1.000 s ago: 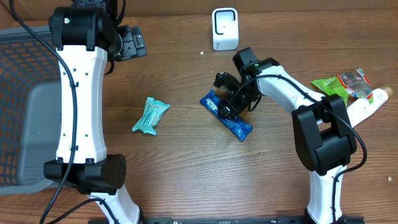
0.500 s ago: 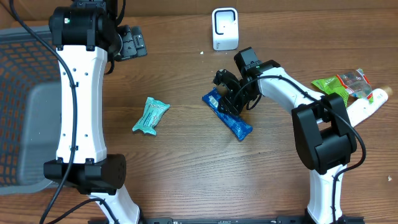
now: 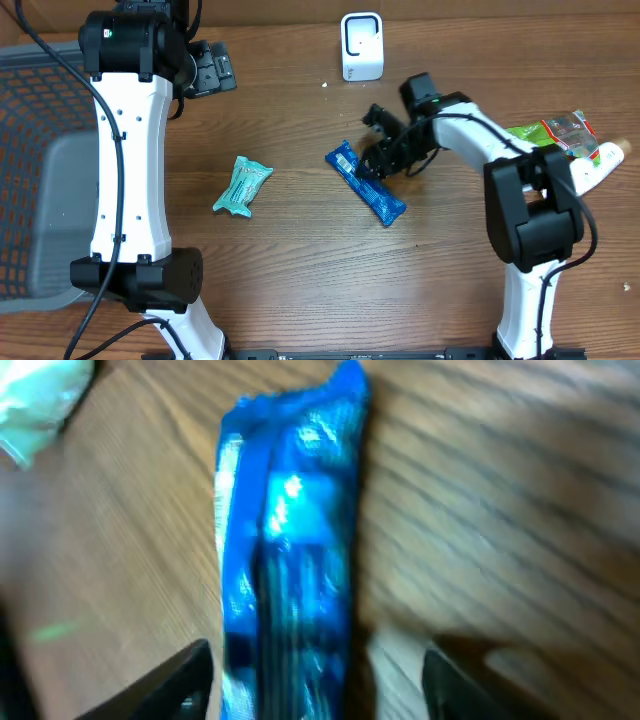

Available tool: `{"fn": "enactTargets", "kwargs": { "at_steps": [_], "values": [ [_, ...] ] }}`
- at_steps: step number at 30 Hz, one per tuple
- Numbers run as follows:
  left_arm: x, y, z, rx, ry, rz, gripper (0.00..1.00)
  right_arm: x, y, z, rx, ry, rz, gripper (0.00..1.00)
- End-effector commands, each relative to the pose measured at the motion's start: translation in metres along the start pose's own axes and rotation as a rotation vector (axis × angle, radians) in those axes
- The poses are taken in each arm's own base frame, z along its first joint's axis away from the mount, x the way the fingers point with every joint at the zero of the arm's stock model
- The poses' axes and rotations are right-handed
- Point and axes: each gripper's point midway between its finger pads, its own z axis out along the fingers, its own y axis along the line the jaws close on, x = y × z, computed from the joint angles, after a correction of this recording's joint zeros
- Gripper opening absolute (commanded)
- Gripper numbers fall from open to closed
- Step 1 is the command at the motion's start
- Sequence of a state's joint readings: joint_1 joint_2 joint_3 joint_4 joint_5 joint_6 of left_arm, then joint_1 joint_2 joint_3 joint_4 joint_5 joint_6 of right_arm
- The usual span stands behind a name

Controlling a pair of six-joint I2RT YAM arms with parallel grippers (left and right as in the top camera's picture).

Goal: Scan the item barcode

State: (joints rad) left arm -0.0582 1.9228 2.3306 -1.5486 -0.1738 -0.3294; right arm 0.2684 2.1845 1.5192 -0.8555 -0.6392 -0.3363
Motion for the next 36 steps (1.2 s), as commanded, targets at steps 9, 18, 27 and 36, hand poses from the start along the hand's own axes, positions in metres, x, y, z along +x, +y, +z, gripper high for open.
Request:
{"fn": "enactTargets", "kwargs": {
  "at_steps": [9, 18, 27, 36],
  "values": [
    [-0.001, 0.001, 0.0, -0.011, -0.004, 0.017, 0.99, 0.029, -0.019, 0.011, -0.065, 0.049, 0.028, 0.71],
    [-0.001, 0.001, 0.001, -0.011, -0.004, 0.017, 0.99, 0.027, -0.008, 0.04, -0.029, 0.085, -0.082, 0.67],
    [-0.001, 0.001, 0.001, -0.011, -0.004, 0.017, 1.0, 0.038, -0.014, 0.055, -0.041, 0.121, -0.06, 0.39],
    [-0.001, 0.001, 0.001, -0.011, -0.004, 0.017, 1.0, 0.039, -0.016, 0.047, -0.044, 0.129, 0.047, 0.04]
  ]
}}
